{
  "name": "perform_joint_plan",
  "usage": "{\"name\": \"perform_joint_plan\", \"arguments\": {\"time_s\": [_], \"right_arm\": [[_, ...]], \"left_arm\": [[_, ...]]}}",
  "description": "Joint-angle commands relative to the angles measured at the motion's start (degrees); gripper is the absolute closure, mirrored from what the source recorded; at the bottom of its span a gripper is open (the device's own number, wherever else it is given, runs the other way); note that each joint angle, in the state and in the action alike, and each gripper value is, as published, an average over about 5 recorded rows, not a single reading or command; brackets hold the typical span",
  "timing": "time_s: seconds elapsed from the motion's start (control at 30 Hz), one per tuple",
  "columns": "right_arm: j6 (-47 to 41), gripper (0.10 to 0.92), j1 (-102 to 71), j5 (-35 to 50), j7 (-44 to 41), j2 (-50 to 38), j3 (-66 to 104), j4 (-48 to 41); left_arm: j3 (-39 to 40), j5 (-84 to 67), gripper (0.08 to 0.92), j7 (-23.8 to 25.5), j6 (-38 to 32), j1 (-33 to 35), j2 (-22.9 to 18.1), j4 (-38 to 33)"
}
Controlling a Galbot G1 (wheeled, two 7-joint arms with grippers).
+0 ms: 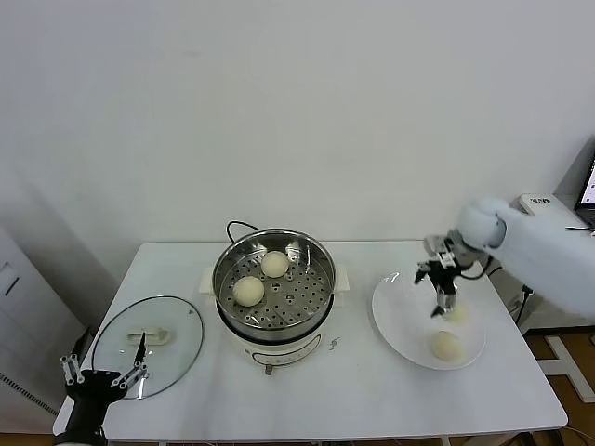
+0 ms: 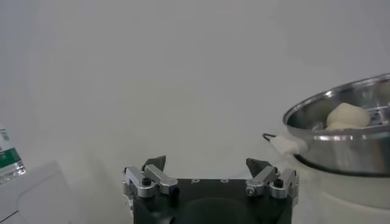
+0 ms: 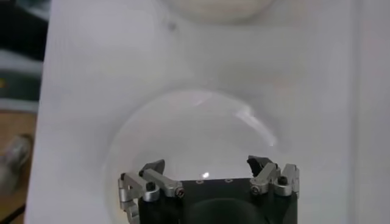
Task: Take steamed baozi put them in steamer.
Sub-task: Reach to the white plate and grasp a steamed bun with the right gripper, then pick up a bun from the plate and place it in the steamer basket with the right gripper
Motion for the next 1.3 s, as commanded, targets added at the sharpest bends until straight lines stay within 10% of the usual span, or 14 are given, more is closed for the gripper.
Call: {"name": "perform_joint_plan", "arguments": {"time_s": [0.03, 0.67, 1.3], "right_arm": [[2.7, 0.203, -8.9, -6.4, -1.8, -0.9, 4.4, -2.2], [1.9, 0.229, -9.3, -7.6, -1.6, 0.7, 3.9, -3.7], [1.7, 0.651, 5.7, -0.6, -1.9, 3.7, -1.9, -1.2]], "left_arm": [[-0.2, 0.4, 0.177, 0.0, -0.1, 0.1, -0.1, 0.5], [-0.2, 0.7, 0.177, 0.0, -0.1, 0.3, -0.1, 0.3], [-0.4, 0.4, 0.177, 0.0, -0.3, 0.5, -0.2, -0.2]]}}
